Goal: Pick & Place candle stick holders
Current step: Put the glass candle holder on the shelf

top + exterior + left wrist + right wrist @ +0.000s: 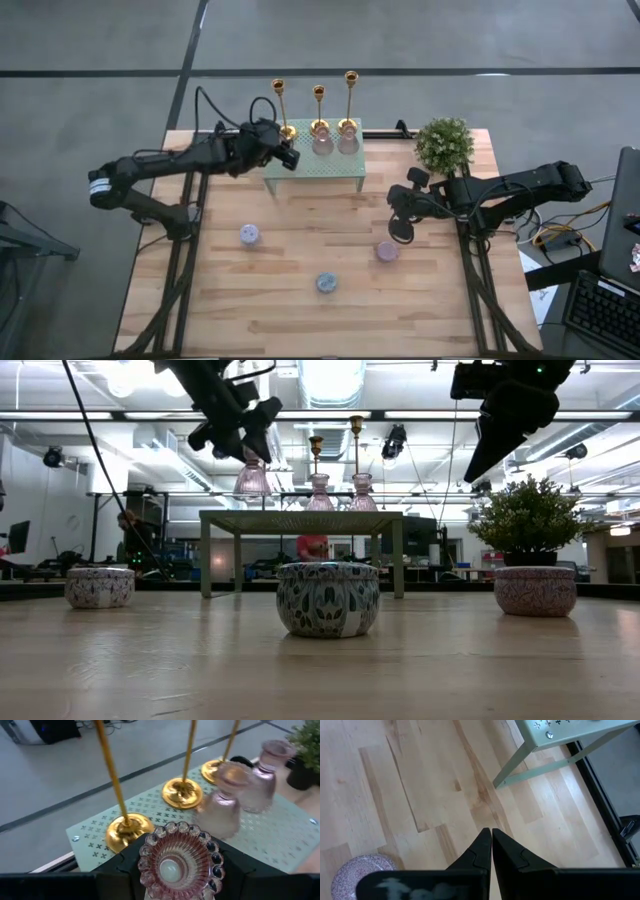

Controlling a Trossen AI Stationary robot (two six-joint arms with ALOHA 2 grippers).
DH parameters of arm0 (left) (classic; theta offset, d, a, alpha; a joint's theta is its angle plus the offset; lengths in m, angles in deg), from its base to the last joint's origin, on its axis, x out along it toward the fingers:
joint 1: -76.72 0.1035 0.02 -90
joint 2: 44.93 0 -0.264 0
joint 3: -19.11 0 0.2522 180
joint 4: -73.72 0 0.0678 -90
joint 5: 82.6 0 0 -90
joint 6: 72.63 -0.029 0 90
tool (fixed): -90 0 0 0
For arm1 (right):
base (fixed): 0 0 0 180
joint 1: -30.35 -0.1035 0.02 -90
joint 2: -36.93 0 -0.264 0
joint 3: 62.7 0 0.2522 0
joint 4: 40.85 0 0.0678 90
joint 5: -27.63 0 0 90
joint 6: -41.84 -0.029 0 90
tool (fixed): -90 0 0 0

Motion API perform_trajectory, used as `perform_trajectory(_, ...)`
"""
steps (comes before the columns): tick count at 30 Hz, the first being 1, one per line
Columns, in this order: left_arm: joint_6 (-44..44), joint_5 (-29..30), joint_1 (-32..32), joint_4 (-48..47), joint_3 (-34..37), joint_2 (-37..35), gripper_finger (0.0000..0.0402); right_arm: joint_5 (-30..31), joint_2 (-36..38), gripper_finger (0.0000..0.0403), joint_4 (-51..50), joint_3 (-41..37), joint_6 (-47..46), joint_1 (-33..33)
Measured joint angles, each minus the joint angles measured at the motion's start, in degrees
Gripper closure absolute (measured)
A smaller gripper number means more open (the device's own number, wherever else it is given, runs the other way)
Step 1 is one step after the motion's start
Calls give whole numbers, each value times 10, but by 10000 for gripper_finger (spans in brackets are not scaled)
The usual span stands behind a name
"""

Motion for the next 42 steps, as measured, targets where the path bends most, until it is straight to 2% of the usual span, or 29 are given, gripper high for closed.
perform_trajectory(13,29,-38,32,-1,-5,39,236,5,0,394,3,0,0,0)
perform_trajectory(24,84,-56,35,-45,-65,93,236,5,0,394,4,0,-2,0)
perform_trajectory(42,124,-56,49,-61,-65,101,236,5,0,394,4,0,0,0)
